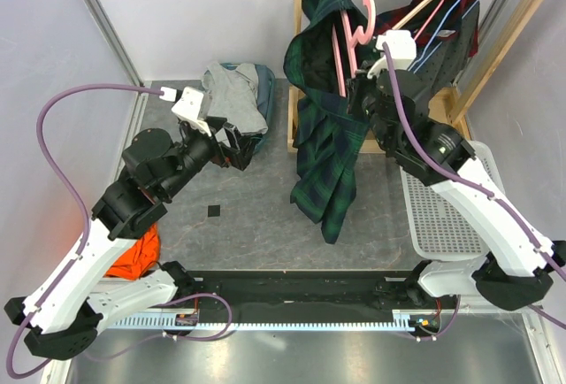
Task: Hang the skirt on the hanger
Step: Place the hanger at the clothesline.
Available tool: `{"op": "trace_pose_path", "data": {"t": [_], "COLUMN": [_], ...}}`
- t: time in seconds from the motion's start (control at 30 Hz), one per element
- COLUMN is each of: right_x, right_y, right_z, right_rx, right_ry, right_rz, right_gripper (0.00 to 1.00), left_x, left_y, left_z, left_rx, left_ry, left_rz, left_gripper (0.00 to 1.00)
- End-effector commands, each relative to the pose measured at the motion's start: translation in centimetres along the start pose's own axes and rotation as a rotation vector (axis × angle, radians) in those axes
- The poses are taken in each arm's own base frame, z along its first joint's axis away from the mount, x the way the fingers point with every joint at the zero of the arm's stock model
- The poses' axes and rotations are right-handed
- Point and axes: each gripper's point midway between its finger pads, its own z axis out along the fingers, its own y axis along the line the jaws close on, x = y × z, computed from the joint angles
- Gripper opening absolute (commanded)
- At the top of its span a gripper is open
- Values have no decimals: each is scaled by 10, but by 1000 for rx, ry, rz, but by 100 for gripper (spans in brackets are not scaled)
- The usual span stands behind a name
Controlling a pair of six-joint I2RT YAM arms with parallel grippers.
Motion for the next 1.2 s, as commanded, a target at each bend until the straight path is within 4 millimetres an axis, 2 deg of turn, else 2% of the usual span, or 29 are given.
{"op": "trace_pose_path", "data": {"t": [0.0, 0.4, 0.53, 0.73, 0.93, 0.97, 1.13, 1.17], "right_x": [-73, -62, -60, -58, -67, -72, -82, -87], "right_y": [27, 79, 81, 70, 52, 42, 25, 15], "right_z": [-5, -9, -4, 4, 13, 18, 29, 33], "right_rx": [-108, -177, -152, -67, -16, 3, -26, -14], "right_ry": [-214, -193, -195, -211, -234, -242, -249, -257], "right_rz": [213, 229, 223, 189, 140, 139, 78, 69], "right_gripper": [0, 0, 0, 0, 0, 0, 0, 0], "left_x": [-1, 0, -1, 0, 0, -1, 1, 1], "left_y": [8, 14, 15, 16, 15, 15, 14, 14], "left_z": [-5, -6, -6, -6, -7, -7, -7, -7], "left_rx": [-42, -75, -78, -82, -78, -77, -73, -71], "left_ry": [-14, -13, -13, -9, -10, -11, -6, -6], "left_rz": [-12, 6, 9, 13, 13, 13, 13, 13], "left_gripper": [99, 99, 99, 99, 99, 99, 99, 99]}}
